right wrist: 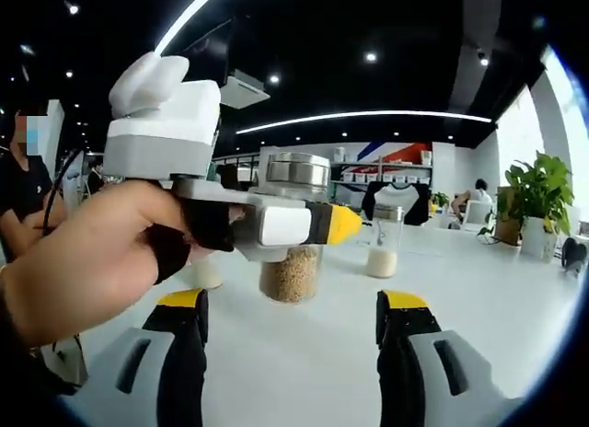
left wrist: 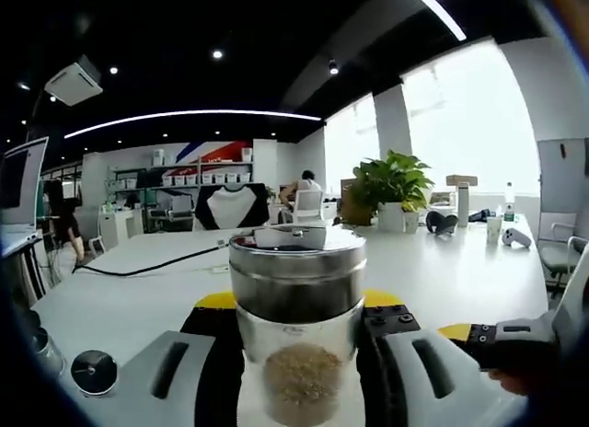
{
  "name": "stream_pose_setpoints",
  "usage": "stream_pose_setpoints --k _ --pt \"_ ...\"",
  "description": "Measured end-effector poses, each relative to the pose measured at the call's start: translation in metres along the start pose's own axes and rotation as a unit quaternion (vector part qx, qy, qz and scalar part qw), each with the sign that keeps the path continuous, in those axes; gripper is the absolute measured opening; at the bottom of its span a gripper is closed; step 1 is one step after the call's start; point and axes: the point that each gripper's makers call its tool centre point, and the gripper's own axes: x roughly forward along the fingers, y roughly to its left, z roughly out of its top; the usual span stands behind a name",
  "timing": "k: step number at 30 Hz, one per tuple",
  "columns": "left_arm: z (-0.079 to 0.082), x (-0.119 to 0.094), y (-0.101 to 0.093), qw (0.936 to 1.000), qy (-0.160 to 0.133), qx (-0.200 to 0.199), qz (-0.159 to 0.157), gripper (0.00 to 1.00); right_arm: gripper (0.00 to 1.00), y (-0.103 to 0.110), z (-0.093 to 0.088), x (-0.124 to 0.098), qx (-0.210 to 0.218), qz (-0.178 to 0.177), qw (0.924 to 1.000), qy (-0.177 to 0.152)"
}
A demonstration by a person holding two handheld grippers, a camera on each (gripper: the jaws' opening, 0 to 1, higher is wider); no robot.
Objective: Rotate the seasoning bottle until the label or dispensing opening points toward the visible target arrow and the bottle remains upright within the marked orientation range
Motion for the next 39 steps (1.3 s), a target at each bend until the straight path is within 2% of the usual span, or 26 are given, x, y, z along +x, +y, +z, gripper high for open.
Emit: stream_pose_setpoints --k 21,30,37,39 --pt "0.004 -0.025 -0.041 0.9982 -0.003 -0.003 -0.060 0.48 0.74 0.010 -0.001 0.008 0.001 0.004 1.0000 0.002" --pt "0.003 -0.028 -0.043 0.9971 -0.004 -0.002 -0.076 0.48 0.73 0.010 -0.002 0.007 0.000 0.006 1.0000 0.004" --pt "0.004 -0.033 -0.047 0.9931 -0.006 -0.001 -0.117 0.48 0.73 0.009 -0.002 0.006 0.002 0.008 1.0000 0.005" --pt "0.003 -0.034 -0.046 0.9931 -0.006 0.003 -0.117 0.48 0.73 0.010 -0.001 0.006 0.001 0.009 1.0000 0.004"
